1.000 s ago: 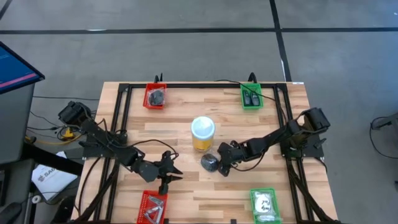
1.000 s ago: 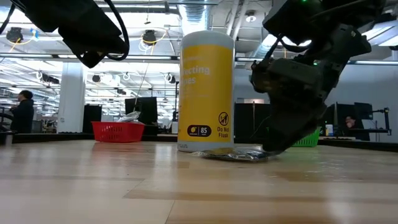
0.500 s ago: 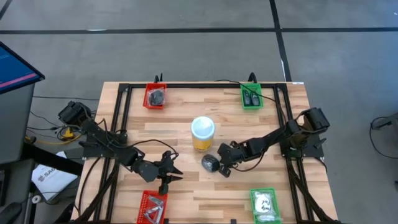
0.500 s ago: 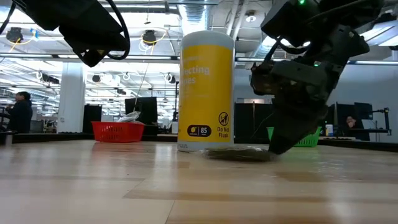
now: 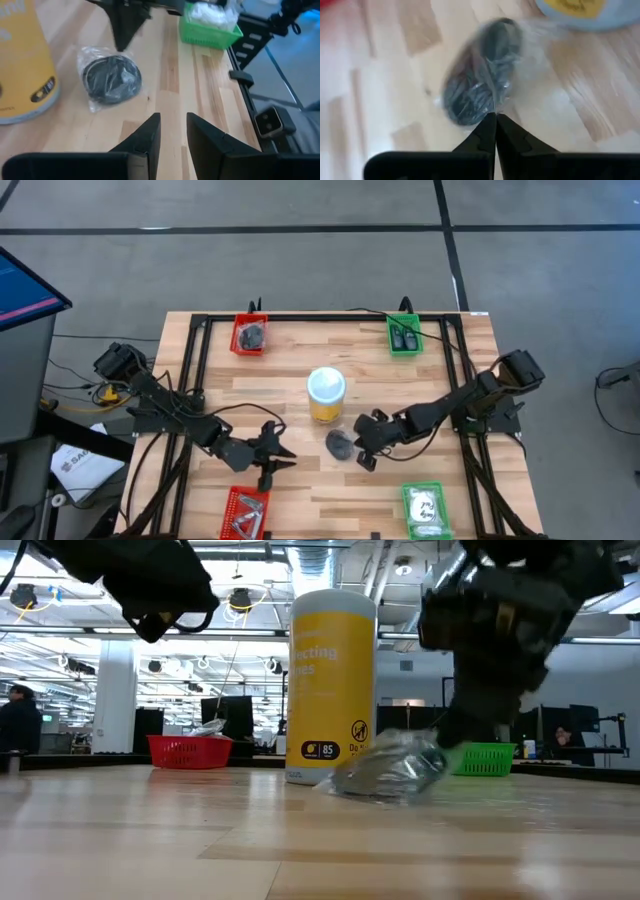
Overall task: Pick & Place Travel size toiletries
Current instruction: Put the black hairbrush into the top orange bin
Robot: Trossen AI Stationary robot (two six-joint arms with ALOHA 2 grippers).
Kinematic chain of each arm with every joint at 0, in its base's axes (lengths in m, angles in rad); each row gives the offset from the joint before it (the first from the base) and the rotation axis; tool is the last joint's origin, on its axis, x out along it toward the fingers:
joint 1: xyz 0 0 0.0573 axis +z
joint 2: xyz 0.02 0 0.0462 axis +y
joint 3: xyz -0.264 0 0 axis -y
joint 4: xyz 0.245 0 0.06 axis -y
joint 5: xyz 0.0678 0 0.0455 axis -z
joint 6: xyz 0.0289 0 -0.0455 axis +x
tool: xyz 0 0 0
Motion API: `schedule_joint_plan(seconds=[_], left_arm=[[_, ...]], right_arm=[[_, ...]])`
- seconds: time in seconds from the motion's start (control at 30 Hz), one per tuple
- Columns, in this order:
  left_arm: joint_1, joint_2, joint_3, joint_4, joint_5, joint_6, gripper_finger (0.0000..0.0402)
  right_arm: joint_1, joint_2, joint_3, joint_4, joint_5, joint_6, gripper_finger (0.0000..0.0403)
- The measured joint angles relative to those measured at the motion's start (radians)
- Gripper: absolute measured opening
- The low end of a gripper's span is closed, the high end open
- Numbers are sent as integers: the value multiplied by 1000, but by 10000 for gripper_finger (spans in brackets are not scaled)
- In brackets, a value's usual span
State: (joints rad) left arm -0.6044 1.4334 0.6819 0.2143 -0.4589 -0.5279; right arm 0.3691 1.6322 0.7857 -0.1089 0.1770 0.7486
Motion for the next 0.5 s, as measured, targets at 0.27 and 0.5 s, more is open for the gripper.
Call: schedule_joint_plan(seconds=[0.27,0.5], left_arm=[[0,0,0,80,-46,50,86],[0,0,0,198,-47,123,86]], right_arm=[[56,-33,101,-8,58,-96,0],[102,-34,226,-128,133,-171,0]])
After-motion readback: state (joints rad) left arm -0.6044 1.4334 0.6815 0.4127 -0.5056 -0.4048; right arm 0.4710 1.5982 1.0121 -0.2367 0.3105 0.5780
